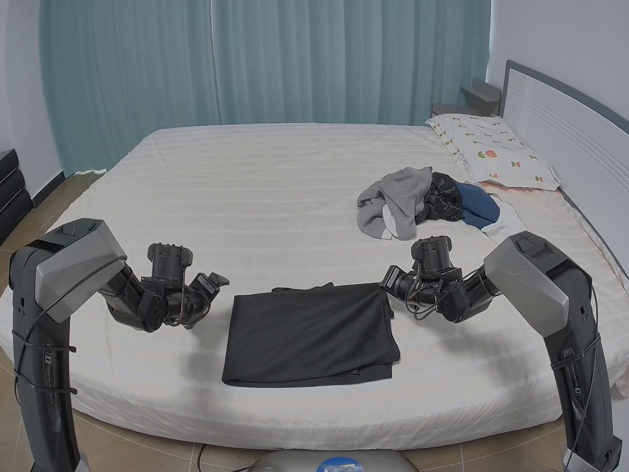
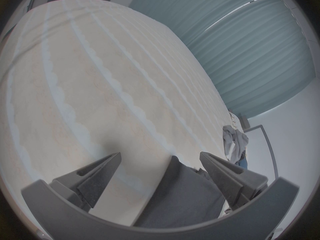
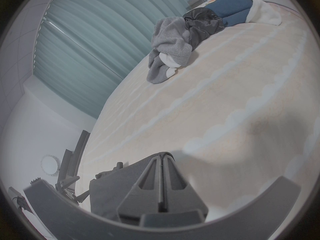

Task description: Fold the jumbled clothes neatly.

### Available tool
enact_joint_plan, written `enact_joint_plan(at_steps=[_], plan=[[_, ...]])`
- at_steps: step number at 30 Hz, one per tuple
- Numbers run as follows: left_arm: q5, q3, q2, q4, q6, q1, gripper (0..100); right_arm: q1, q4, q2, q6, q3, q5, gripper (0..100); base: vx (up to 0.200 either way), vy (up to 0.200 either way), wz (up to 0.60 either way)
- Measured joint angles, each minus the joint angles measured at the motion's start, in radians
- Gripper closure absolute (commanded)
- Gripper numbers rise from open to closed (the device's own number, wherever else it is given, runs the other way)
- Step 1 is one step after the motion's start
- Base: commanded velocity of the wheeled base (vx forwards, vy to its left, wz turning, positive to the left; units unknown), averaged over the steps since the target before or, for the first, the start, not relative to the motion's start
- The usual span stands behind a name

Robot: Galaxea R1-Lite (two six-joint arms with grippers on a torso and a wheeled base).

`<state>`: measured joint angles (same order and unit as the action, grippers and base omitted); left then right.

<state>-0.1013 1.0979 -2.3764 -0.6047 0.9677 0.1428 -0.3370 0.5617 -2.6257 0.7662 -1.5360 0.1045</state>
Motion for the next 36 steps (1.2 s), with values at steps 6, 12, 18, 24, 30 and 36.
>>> enact_joint_plan(at_steps=[6, 12, 18, 24, 30, 36], plan=[[-0.011, 0.039, -0.008, 0.002, -0.020, 0.042, 0, -0.002, 0.002, 0.000, 0.000, 0.000, 0.000, 100, 0.000, 0.000, 0.00], [-0.005, 0.094, -0.037, 0.010, -0.038, 0.073, 100, -0.006, 0.010, 0.002, 0.000, 0.009, 0.000, 100, 0.000, 0.000, 0.00], [0.023, 0.119, -0.071, 0.018, -0.096, 0.083, 100, -0.006, 0.012, 0.003, 0.001, 0.012, -0.001, 100, 0.000, 0.000, 0.00], [0.055, 0.144, -0.091, 0.053, -0.099, 0.087, 100, -0.011, 0.012, 0.006, 0.001, 0.013, 0.000, 100, 0.000, 0.000, 0.00], [0.121, 0.159, -0.100, 0.057, -0.093, 0.086, 100, -0.013, 0.016, 0.011, 0.001, 0.013, -0.006, 100, 0.000, 0.000, 0.00], [0.136, 0.164, -0.102, 0.054, -0.043, 0.080, 100, -0.013, 0.039, 0.010, 0.001, 0.013, -0.021, 100, 0.000, 0.000, 0.00]])
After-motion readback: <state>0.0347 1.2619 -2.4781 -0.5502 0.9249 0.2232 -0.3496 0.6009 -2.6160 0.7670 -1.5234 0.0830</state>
